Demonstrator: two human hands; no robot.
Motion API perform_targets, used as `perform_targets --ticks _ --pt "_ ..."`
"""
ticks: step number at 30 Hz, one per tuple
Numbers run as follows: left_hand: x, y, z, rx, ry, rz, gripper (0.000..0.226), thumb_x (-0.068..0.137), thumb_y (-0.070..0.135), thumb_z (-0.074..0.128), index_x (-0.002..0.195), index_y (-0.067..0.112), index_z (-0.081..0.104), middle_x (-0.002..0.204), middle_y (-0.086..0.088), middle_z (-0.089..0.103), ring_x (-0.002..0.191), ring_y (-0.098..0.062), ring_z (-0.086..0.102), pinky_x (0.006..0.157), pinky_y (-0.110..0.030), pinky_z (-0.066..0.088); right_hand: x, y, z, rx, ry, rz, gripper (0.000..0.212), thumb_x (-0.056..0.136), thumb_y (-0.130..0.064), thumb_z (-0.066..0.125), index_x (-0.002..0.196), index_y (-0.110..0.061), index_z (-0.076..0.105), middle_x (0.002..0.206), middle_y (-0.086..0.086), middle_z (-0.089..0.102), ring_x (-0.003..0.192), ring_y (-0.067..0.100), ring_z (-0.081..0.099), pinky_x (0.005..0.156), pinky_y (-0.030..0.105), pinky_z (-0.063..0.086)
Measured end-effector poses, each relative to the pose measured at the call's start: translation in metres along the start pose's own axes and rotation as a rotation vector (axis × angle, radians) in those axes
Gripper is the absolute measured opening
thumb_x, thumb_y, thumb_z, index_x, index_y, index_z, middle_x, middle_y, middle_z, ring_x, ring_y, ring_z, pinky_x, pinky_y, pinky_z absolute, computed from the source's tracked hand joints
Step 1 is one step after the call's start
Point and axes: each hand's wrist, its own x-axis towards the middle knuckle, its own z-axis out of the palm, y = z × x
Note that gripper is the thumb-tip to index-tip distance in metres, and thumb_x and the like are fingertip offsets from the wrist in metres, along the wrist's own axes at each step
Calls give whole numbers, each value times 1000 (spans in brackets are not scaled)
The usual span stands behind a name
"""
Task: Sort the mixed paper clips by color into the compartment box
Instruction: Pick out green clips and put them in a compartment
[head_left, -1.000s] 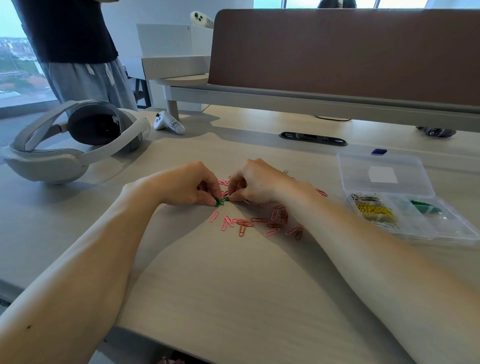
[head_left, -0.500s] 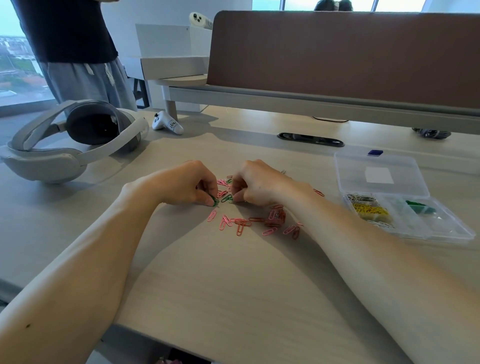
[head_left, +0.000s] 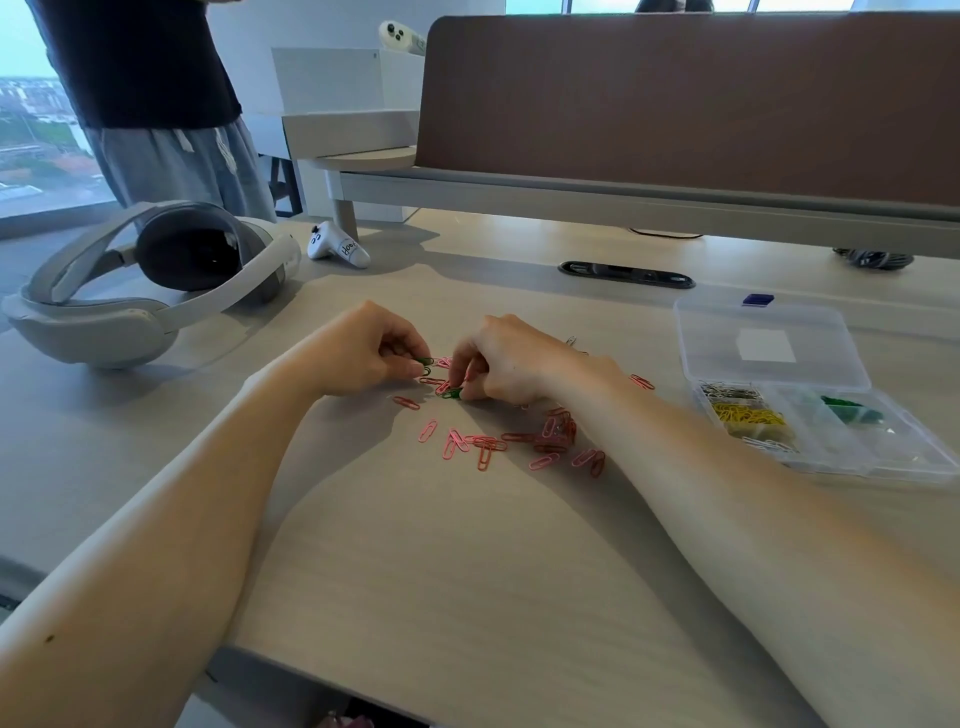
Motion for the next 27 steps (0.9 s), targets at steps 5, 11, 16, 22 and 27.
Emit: perform_targets --ticks 5,11,16,22,27 --pt "1 0 4 21 -10 -7 13 81 15 74 93 21 74 84 0 71 79 -19 66 82 -35 55 4 -6 -1 -86 -10 14 7 82 -17 73 82 -24 71 86 0 65 82 19 62 71 31 56" --pt "4 2 8 35 41 2 13 84 15 71 96 18 74 87 1 71 82 -17 65 84 -35 54 -3 -5 -3 -106 15 14 12 83 -11 70 78 -21 69 77 -3 62 76 15 61 63 26 51" --pt "19 10 7 35 95 -6 16 85 12 70 100 14 74 90 -1 73 83 -17 66 84 -33 54 -22 13 -26 65 158 44 11 85 -4 69 84 -15 72 68 -14 58 63 -6 53 53 8 36" --pt "46 29 18 165 -9 11 18 85 13 69 102 15 74 91 -10 72 80 -24 63 74 -31 50 -35 30 -21 161 239 97 11 85 -7 70 80 -16 71 71 -13 59 67 0 55 58 14 41" --pt "53 33 24 184 -23 -91 18 84 15 71 101 9 74 81 1 66 66 -6 54 62 -16 39 -36 36 -22 206 263 110 14 85 -6 70 76 -17 68 72 -12 60 69 1 57 60 16 43"
